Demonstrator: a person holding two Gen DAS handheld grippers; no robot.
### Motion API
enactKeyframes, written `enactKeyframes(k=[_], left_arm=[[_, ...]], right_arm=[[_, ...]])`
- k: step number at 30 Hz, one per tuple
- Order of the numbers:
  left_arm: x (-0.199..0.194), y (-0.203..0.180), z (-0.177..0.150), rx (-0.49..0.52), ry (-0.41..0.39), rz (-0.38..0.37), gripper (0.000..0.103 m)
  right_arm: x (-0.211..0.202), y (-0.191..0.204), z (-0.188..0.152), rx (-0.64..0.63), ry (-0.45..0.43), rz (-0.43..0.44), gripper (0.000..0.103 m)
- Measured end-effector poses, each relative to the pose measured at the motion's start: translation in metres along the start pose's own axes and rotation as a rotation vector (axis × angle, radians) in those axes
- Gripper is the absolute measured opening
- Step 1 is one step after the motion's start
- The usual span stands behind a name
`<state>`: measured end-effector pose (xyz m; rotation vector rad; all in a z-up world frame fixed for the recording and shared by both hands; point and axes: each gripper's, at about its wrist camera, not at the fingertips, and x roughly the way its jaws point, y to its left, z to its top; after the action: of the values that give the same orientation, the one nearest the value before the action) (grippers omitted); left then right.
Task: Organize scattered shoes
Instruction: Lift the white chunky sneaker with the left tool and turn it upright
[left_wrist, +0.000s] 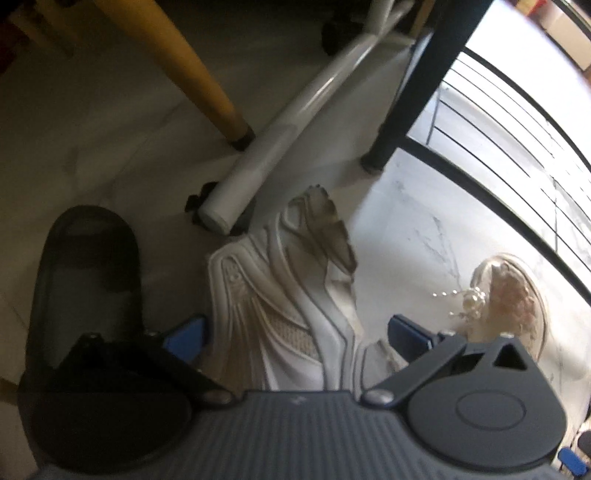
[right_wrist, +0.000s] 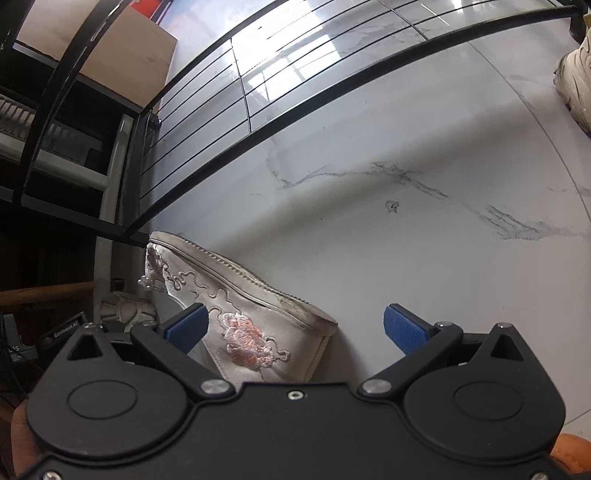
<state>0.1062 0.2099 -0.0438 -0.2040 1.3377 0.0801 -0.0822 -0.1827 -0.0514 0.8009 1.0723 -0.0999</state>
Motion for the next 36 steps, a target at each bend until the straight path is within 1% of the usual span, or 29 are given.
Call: enactKeyframes(k=[1, 3, 5, 6, 8, 10, 12, 14, 17, 18, 20, 22, 23, 27, 29, 31, 33, 34, 36], left_arm=[[0.003, 0.002, 0.0, -0.014, 0.007, -0.005, 0.103], [0.008, 0.01, 0.0, -0.048, 0.023, -0.067, 0.103], [0.008, 0.014, -0.001, -0.05, 0.031, -0.089, 0.102], [0.007, 0.013, -0.001, -0.046, 0.029, -0.078, 0.102], [0.002, 0.011, -0.004, -0.059, 0.009, -0.059, 0.093], [-0.003, 0.011, -0.006, -0.079, 0.007, -0.05, 0.09], [-0.006, 0.016, -0.007, -0.113, 0.014, -0.075, 0.088], [-0.016, 0.026, -0.011, -0.177, 0.012, -0.132, 0.085], [-0.036, 0.031, -0.018, -0.203, -0.042, -0.169, 0.085], [-0.041, 0.03, -0.019, -0.199, -0.058, -0.173, 0.085], [-0.062, 0.021, -0.026, -0.15, -0.131, -0.164, 0.085], [-0.074, 0.014, -0.031, -0.127, -0.172, -0.168, 0.085], [-0.08, 0.011, -0.034, -0.122, -0.186, -0.184, 0.085], [-0.088, 0.001, -0.044, -0.109, -0.196, -0.228, 0.084], [-0.094, -0.009, -0.052, -0.081, -0.209, -0.224, 0.084], [-0.103, -0.023, -0.061, -0.047, -0.236, -0.202, 0.084], [-0.118, -0.037, -0.07, -0.019, -0.258, -0.192, 0.084], [-0.127, -0.05, -0.078, 0.023, -0.278, -0.187, 0.084], [-0.127, -0.064, -0.079, 0.055, -0.287, -0.187, 0.084]], right_arm=[[0.0, 0.0, 0.0, -0.001, 0.001, 0.0, 0.103], [0.001, 0.0, 0.0, -0.003, 0.003, 0.0, 0.103], [0.002, 0.0, 0.0, -0.001, 0.005, 0.0, 0.103], [0.002, 0.0, 0.0, 0.001, 0.006, 0.0, 0.103], [0.003, 0.0, 0.0, 0.0, 0.007, -0.002, 0.103], [0.002, -0.001, 0.0, 0.002, 0.004, -0.002, 0.103], [0.002, -0.001, 0.001, 0.004, 0.003, -0.002, 0.103], [0.002, -0.003, 0.001, 0.01, 0.003, 0.002, 0.103], [0.003, -0.002, 0.002, 0.008, 0.005, 0.006, 0.103], [0.004, -0.002, 0.002, 0.006, 0.005, 0.007, 0.103], [0.004, -0.002, 0.002, 0.003, 0.005, 0.007, 0.103], [0.003, -0.003, 0.002, 0.006, 0.003, 0.008, 0.103], [0.003, -0.003, 0.002, 0.007, 0.002, 0.009, 0.103], [0.0, -0.003, 0.002, 0.012, -0.01, 0.014, 0.103], [-0.003, -0.004, 0.002, 0.019, -0.019, 0.023, 0.103], [-0.008, -0.004, 0.003, 0.029, -0.032, 0.039, 0.103], [-0.02, -0.005, 0.004, 0.048, -0.062, 0.076, 0.103], [-0.029, -0.007, 0.005, 0.062, -0.088, 0.099, 0.103], [-0.049, -0.013, 0.006, 0.099, -0.14, 0.126, 0.103]])
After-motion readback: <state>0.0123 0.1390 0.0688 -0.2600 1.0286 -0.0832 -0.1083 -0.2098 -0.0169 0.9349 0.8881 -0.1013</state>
